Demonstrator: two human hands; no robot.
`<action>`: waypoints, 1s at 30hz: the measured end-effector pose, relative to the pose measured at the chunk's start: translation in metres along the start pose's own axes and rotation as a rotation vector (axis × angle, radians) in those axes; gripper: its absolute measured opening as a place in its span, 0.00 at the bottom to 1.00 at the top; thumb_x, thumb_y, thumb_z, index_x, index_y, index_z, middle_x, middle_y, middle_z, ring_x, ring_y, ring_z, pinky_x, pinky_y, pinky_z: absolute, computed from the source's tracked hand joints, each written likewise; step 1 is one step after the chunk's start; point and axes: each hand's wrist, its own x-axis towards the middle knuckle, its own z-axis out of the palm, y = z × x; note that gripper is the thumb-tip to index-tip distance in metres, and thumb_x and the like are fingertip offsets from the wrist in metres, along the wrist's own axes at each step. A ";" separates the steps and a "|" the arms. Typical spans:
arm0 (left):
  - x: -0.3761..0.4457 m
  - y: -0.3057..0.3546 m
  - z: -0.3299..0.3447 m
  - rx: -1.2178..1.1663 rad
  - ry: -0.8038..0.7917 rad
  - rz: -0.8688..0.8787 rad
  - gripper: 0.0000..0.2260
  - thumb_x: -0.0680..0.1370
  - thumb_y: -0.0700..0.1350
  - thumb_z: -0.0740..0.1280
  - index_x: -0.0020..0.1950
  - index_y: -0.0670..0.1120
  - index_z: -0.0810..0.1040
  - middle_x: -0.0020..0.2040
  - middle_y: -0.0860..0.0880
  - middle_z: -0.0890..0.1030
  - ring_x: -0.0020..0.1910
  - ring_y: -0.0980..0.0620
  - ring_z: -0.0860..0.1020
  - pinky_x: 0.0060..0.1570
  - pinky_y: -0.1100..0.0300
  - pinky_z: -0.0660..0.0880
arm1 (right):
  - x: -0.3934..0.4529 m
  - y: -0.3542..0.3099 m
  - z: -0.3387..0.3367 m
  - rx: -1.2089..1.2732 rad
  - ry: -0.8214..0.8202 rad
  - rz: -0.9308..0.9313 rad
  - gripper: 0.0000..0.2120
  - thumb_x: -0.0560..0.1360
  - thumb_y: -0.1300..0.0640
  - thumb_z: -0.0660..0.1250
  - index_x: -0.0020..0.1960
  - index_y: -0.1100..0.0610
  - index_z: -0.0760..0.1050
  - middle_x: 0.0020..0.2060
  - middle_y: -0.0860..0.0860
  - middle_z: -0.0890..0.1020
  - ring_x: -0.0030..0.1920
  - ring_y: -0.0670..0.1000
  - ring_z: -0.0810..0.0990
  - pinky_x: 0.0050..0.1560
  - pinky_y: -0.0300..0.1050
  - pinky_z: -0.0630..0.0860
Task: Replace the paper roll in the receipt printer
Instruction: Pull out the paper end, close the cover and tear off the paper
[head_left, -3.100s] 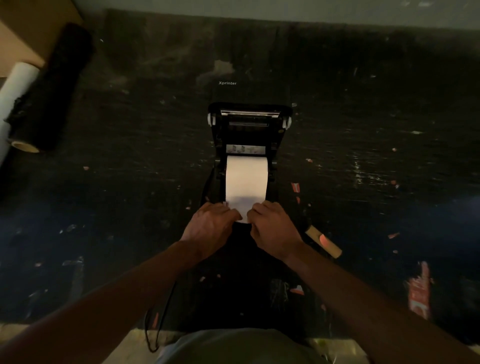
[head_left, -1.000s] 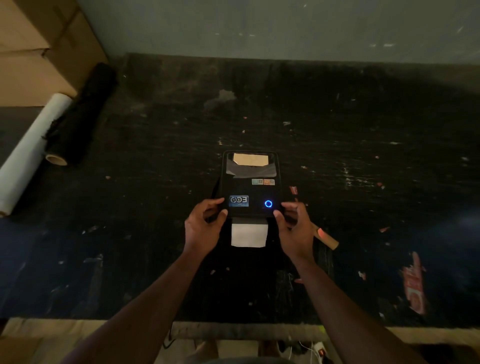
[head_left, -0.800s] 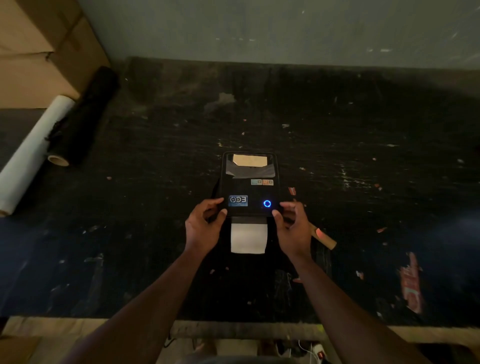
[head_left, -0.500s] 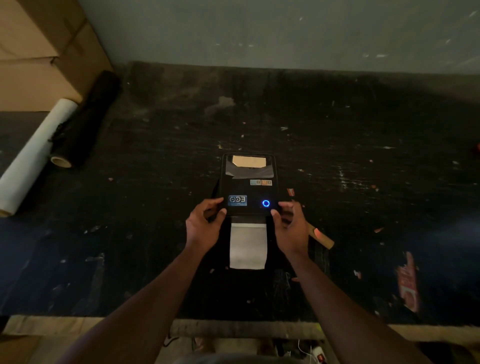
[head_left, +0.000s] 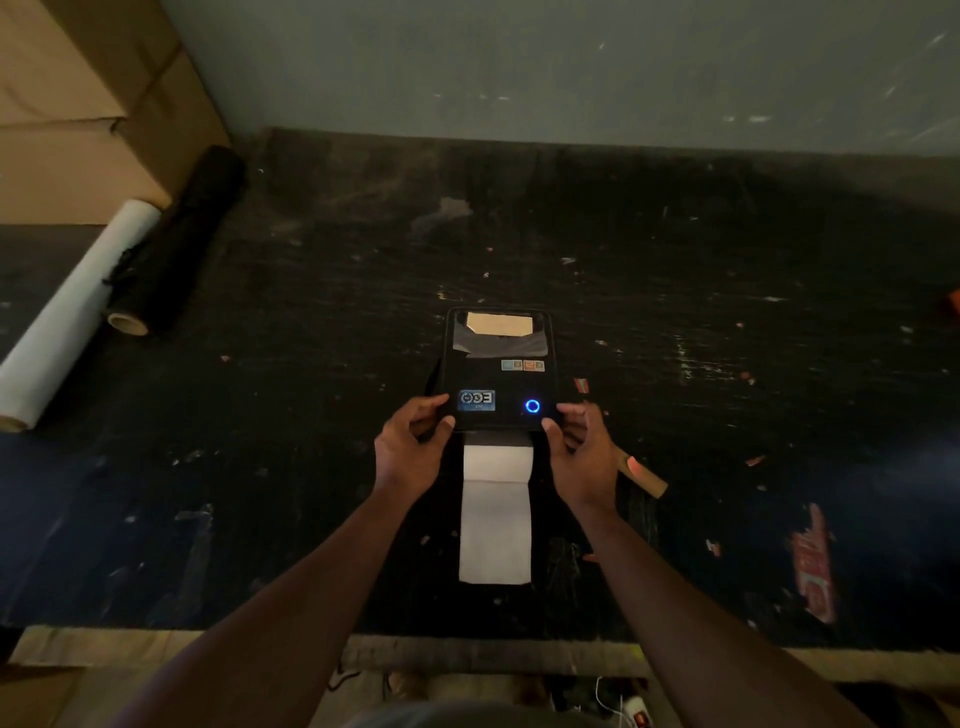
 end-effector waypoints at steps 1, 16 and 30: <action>0.000 0.000 0.000 -0.004 0.000 0.002 0.16 0.79 0.42 0.73 0.67 0.52 0.80 0.65 0.51 0.83 0.60 0.59 0.80 0.53 0.71 0.74 | 0.000 0.000 0.000 0.001 -0.004 0.002 0.14 0.78 0.57 0.73 0.62 0.49 0.76 0.56 0.46 0.82 0.58 0.46 0.82 0.59 0.52 0.83; -0.001 0.000 0.001 -0.018 0.007 -0.022 0.17 0.79 0.42 0.73 0.67 0.53 0.79 0.65 0.51 0.83 0.59 0.60 0.80 0.49 0.74 0.74 | 0.001 -0.001 -0.001 0.005 -0.012 0.002 0.14 0.78 0.57 0.73 0.61 0.46 0.75 0.56 0.44 0.81 0.58 0.45 0.82 0.59 0.52 0.83; -0.001 0.000 0.001 -0.023 0.001 -0.013 0.17 0.80 0.42 0.72 0.67 0.52 0.79 0.65 0.51 0.83 0.60 0.60 0.80 0.53 0.71 0.74 | 0.001 -0.002 -0.002 0.000 -0.016 0.014 0.14 0.78 0.57 0.73 0.61 0.48 0.76 0.55 0.43 0.81 0.58 0.46 0.82 0.59 0.52 0.83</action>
